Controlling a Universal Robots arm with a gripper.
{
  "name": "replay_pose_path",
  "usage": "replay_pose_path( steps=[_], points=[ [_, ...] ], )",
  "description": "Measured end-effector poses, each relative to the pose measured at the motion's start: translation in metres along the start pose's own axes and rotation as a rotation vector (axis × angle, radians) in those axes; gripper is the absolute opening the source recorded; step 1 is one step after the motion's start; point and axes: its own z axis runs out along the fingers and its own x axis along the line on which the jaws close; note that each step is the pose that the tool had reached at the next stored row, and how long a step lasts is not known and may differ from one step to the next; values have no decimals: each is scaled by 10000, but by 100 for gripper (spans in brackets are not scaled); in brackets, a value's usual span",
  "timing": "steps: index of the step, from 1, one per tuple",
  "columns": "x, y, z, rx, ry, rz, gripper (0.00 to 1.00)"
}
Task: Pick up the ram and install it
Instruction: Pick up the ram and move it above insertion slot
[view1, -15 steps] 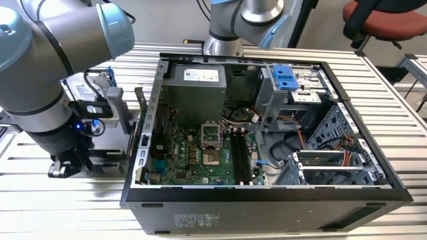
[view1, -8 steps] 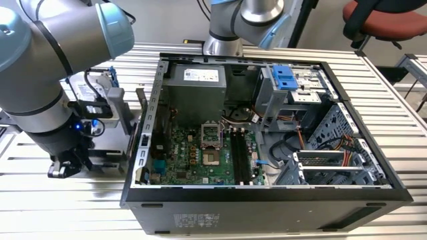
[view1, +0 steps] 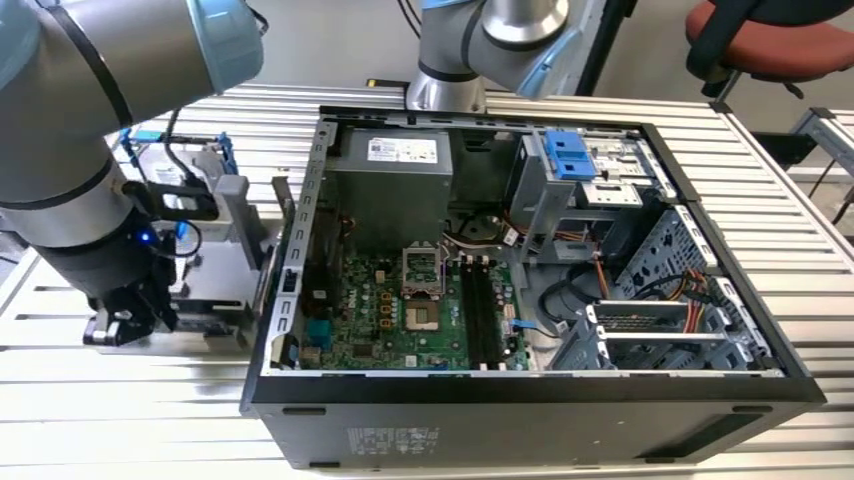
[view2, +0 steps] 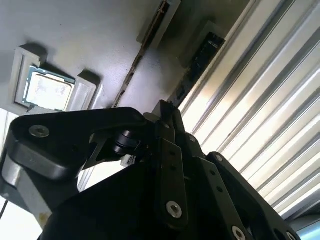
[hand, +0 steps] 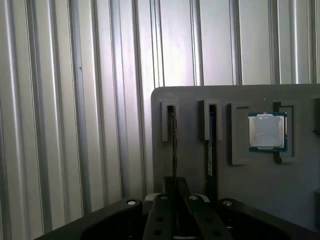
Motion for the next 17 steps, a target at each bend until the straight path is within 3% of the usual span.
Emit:
replay_pose_path(
  steps=[17],
  points=[
    [-25, 24, -774, 1, 0, -2, 0]
  ],
)
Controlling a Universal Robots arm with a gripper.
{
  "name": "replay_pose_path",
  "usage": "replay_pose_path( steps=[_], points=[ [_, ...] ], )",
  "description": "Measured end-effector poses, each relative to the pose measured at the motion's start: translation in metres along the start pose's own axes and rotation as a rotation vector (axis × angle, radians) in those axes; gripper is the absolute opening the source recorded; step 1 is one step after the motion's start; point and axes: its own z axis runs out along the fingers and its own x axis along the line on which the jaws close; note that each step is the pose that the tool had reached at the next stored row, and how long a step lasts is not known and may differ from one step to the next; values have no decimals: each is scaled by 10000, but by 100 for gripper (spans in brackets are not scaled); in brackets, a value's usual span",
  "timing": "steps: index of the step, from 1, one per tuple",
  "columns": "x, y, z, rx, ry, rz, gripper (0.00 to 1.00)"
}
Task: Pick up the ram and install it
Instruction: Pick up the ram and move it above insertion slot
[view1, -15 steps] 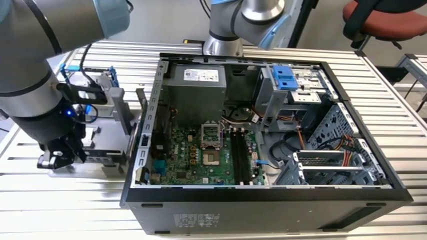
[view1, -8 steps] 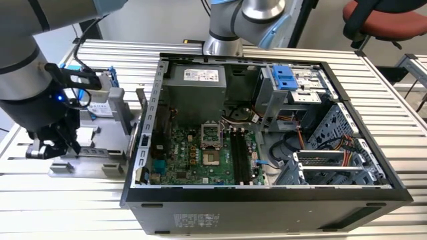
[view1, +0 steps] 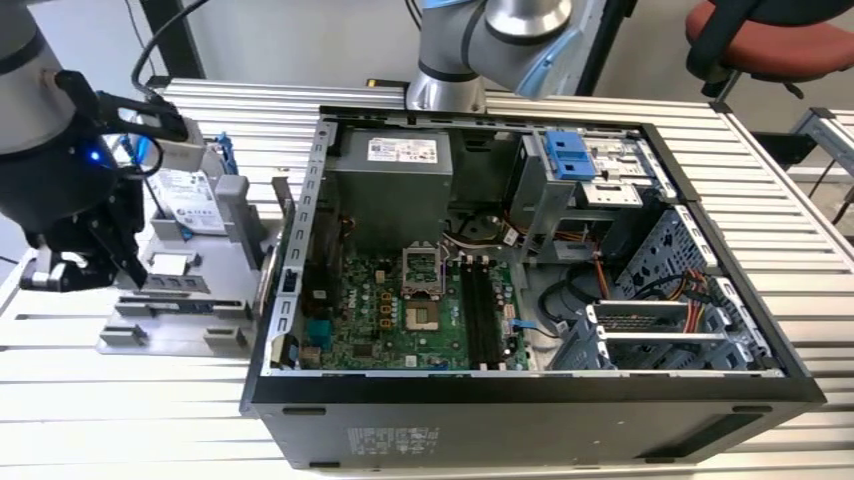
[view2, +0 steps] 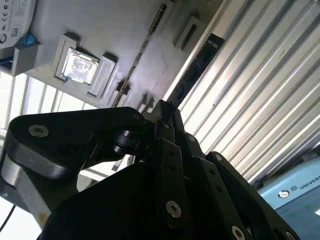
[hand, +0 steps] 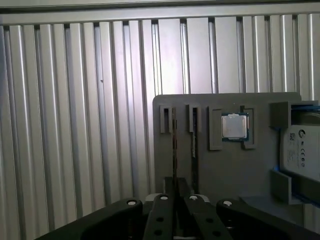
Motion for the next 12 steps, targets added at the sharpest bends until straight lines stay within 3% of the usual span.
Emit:
replay_pose_path(
  steps=[4, 12],
  points=[
    [-4, 4, -161, 35, -3, -2, 0],
    [-16, 18, -527, 35, -2, 6, 0]
  ],
)
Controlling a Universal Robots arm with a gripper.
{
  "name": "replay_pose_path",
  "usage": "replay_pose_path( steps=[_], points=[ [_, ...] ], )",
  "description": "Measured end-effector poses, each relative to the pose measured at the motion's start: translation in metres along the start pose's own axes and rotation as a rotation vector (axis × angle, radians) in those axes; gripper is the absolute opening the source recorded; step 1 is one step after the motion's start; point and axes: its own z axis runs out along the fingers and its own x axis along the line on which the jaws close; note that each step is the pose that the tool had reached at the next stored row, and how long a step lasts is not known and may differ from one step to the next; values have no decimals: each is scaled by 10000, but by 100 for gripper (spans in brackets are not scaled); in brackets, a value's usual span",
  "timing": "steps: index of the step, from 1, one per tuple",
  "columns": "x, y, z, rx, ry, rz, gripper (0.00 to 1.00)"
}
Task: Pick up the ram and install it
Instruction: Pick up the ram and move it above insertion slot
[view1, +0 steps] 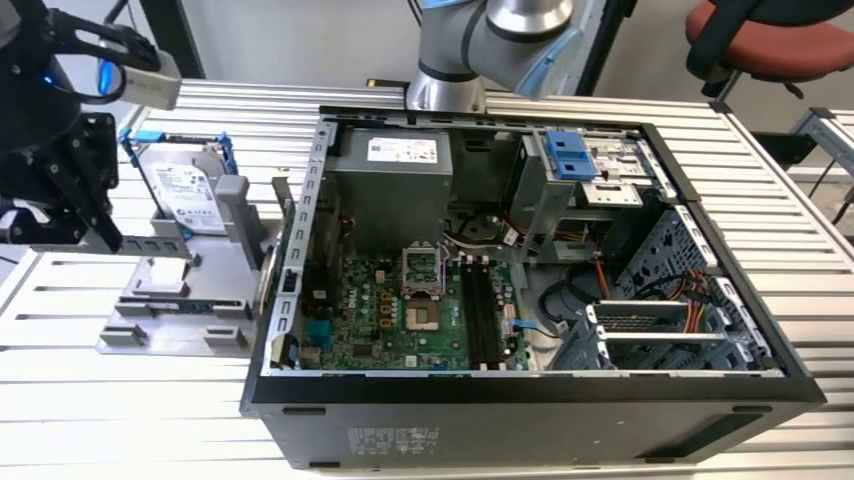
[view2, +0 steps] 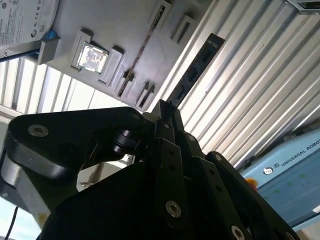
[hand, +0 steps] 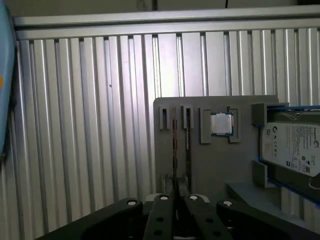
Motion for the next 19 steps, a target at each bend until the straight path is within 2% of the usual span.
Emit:
replay_pose_path(
  steps=[12, 14, 16, 18, 19],
  points=[
    [-19, 14, -503, 12, 1, -49, 0],
    [-19, 16, -538, 4, 6, -339, 0],
    [-19, 16, -546, -3, 13, -646, 0],
    [-20, 14, -547, -5, 14, -648, 0],
    [-22, -27, -549, -39, 21, -649, 0]
  ],
)
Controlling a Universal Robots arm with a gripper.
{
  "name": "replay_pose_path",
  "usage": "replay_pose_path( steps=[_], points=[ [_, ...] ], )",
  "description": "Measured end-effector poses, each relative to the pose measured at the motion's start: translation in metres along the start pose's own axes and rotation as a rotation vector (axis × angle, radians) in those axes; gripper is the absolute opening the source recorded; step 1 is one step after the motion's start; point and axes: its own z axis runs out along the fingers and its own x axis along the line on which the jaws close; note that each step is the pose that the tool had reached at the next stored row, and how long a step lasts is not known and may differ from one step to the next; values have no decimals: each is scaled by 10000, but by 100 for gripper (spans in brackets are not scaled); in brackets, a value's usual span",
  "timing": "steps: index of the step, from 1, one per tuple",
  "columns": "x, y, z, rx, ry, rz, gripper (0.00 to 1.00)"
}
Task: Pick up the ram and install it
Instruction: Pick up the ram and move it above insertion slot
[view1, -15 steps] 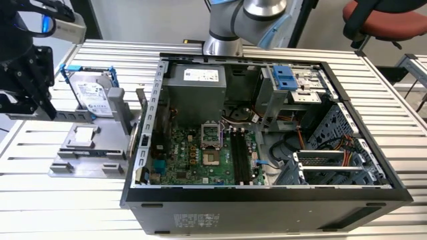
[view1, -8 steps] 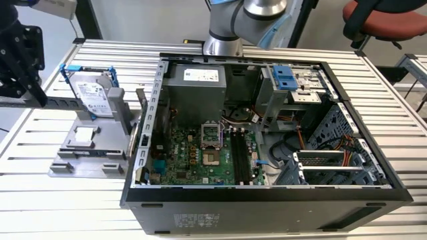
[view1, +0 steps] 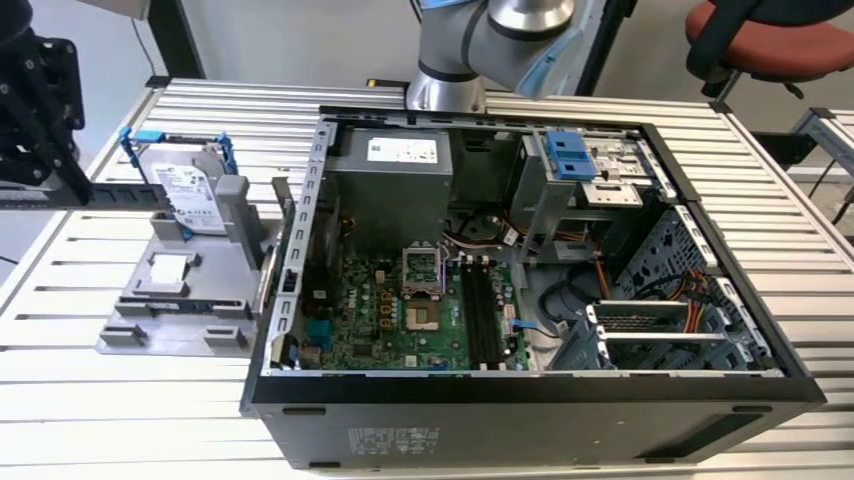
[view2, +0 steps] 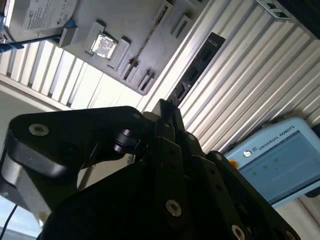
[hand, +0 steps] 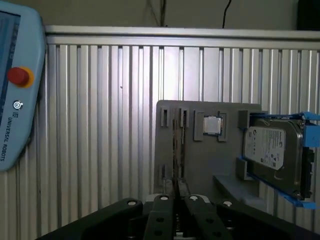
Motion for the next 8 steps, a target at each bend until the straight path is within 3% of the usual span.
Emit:
replay_pose_path(
  steps=[8],
  points=[
    [-3, -365, -10, -68, -1, 4, 0]
  ],
)
